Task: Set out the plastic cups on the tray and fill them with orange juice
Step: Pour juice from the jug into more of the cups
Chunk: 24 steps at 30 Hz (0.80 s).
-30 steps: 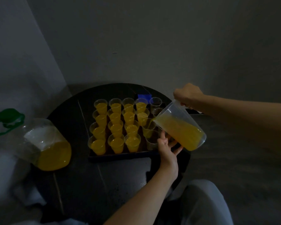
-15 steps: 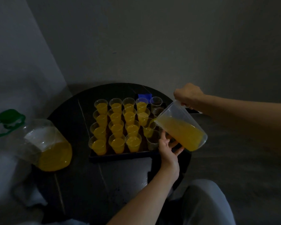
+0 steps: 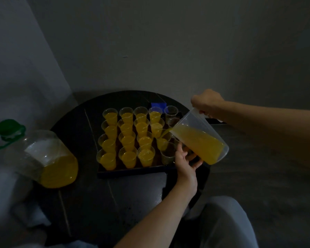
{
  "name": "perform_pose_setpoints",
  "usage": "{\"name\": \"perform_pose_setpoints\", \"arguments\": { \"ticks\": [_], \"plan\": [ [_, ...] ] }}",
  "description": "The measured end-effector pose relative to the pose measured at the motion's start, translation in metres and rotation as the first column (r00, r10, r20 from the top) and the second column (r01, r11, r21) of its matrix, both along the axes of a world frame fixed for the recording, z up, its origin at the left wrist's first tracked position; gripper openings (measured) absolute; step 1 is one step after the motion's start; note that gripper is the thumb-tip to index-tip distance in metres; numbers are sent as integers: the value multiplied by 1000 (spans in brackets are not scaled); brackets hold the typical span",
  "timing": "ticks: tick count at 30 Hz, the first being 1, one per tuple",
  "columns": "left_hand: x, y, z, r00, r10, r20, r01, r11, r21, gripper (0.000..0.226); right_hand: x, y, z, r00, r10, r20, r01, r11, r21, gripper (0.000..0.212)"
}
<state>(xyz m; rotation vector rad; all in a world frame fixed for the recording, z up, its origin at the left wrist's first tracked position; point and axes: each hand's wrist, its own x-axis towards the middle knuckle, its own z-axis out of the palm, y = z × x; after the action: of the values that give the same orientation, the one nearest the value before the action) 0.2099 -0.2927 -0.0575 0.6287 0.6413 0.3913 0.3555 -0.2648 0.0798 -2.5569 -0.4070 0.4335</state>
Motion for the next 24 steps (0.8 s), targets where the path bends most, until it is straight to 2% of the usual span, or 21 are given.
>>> {"name": "perform_pose_setpoints", "arguments": {
  "ticks": [24],
  "plan": [
    [3, 1, 11, 1000, 1, 14, -1, 1000, 19, 46, 4, 2, 16, 999, 21, -31, -22, 999, -35, 24]
  ]
}}
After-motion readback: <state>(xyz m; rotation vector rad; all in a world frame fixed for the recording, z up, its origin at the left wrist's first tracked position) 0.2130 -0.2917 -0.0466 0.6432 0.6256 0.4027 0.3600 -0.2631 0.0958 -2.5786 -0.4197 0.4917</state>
